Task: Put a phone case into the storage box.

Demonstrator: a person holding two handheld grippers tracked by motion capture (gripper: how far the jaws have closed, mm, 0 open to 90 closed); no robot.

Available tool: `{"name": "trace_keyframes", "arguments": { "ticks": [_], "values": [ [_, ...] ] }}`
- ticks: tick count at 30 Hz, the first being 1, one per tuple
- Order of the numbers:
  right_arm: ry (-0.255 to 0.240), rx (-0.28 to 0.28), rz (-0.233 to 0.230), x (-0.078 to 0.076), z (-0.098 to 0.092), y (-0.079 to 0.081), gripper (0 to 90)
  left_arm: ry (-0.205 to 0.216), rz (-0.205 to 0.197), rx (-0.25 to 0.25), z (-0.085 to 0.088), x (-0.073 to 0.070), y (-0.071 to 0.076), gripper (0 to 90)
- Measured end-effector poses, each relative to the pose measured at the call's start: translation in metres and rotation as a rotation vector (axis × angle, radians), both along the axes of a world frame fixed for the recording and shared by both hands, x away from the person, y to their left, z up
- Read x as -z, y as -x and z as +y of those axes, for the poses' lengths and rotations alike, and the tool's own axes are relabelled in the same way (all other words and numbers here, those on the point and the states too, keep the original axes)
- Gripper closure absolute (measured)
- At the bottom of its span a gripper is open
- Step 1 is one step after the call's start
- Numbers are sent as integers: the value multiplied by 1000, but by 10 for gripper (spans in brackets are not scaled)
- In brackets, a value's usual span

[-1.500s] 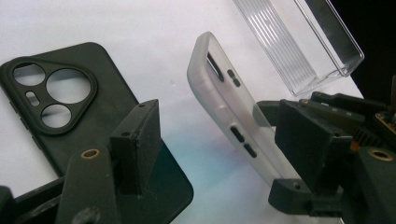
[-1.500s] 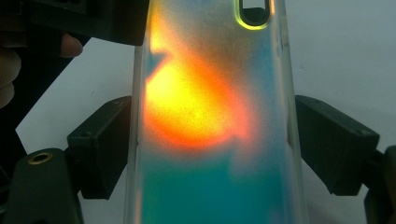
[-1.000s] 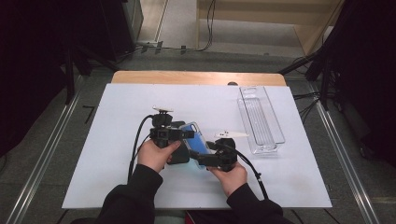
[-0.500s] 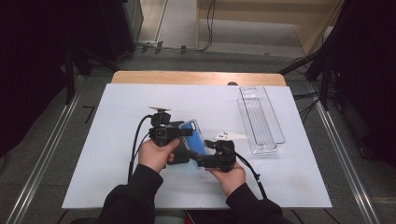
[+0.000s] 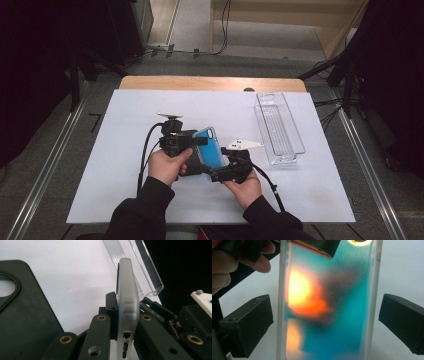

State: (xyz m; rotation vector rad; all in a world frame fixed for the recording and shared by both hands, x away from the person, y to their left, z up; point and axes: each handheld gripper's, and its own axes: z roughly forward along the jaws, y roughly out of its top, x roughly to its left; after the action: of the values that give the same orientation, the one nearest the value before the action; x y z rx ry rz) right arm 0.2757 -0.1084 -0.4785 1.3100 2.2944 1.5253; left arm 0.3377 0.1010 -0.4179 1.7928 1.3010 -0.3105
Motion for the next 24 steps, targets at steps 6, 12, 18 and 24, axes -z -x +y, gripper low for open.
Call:
{"name": "trace_keyframes", "arguments": {
  "ticks": [6,12,18,24],
  "values": [
    [60,-14,-15,-9,-6,-1,0,-15,-54,-18,4,-7,1,863],
    [80,-24,-23,-12,-12,-2,0,-36,-138,-33,7,-12,5,862],
    [74,-78,-12,-13,-16,-4,0,-80,-268,-47,6,-15,12,861],
    [72,-93,-1,-12,-20,-8,0,-90,-321,-47,9,-13,13,861]
  ]
}}
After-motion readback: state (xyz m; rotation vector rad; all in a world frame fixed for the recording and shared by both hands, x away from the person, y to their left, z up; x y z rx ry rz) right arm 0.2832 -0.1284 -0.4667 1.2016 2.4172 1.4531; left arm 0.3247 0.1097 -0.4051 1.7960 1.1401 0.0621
